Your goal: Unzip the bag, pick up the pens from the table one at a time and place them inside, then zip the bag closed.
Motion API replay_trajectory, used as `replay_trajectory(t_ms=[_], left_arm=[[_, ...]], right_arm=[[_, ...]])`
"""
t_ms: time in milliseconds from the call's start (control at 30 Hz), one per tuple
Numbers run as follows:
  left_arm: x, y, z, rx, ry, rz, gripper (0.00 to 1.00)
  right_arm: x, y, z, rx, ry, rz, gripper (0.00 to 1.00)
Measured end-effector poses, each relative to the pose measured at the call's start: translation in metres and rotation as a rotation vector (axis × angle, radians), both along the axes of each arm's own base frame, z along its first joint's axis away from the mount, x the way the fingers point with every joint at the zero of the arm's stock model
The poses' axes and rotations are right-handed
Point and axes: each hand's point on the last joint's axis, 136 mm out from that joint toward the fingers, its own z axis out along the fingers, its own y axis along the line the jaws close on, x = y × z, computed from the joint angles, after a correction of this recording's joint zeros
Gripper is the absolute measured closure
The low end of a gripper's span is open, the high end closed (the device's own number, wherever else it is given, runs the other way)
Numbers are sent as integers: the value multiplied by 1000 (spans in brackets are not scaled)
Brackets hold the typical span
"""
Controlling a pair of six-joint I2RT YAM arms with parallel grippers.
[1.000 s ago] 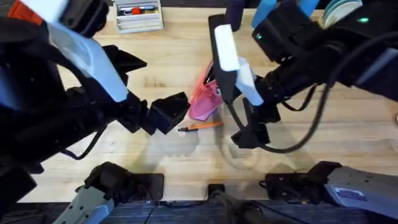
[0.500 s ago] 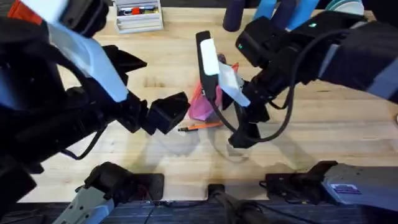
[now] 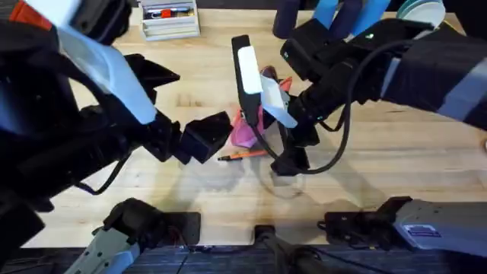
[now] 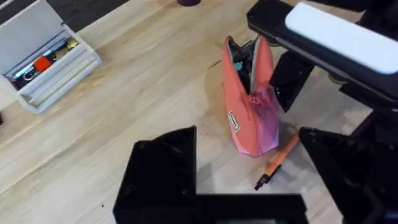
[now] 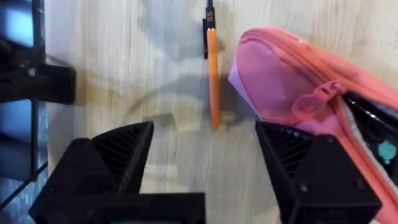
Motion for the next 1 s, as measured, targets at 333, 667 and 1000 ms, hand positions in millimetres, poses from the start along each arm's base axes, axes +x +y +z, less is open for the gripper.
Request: replay_trajectory(t_ms=[333, 667, 1000], left_arm=[[-14, 3, -11, 52, 56, -38, 7], [-49, 17, -5, 187, 97, -127, 7], [-52, 18, -4, 209, 89, -149, 7]], right_arm=[[-8, -4, -18, -8, 32, -24, 4], [5, 8, -15, 41, -18, -39, 5], [-12, 23, -40, -44, -9, 47, 5]])
